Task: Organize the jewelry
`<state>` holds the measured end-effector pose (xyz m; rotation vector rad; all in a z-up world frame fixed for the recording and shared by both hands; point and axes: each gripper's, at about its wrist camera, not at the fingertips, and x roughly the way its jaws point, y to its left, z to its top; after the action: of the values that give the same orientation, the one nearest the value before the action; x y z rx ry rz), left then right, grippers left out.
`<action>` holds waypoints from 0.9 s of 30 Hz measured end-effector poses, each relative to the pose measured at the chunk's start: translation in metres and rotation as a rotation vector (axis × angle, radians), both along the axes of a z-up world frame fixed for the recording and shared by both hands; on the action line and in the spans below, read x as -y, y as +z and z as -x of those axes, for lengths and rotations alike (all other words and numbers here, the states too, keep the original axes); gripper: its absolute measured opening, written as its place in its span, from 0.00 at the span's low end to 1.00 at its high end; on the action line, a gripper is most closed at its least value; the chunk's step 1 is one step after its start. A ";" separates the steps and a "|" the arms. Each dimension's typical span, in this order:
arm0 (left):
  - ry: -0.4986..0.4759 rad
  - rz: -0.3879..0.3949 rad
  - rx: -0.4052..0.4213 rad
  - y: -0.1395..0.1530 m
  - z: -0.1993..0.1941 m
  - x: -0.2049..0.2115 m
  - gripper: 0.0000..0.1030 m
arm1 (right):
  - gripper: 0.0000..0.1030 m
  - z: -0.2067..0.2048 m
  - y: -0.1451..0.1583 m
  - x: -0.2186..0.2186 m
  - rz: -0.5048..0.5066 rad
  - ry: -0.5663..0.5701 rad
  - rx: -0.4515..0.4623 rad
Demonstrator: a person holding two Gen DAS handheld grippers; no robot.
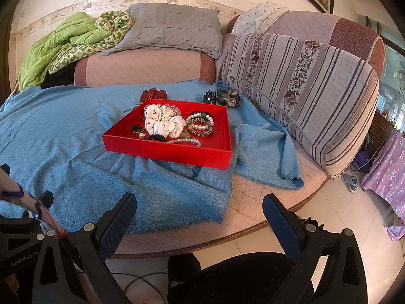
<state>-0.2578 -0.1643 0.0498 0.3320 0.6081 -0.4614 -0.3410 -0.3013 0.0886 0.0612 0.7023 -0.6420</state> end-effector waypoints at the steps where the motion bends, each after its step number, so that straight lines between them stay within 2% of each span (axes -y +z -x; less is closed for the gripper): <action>1: -0.001 -0.001 0.000 0.000 0.000 0.000 0.98 | 0.98 0.000 0.000 0.000 0.000 0.000 0.001; 27: -0.008 -0.009 -0.006 0.000 0.001 -0.001 0.98 | 0.98 0.000 0.000 0.000 0.001 0.000 0.001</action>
<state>-0.2586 -0.1630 0.0498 0.3418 0.6151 -0.4670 -0.3409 -0.3012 0.0887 0.0604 0.7005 -0.6419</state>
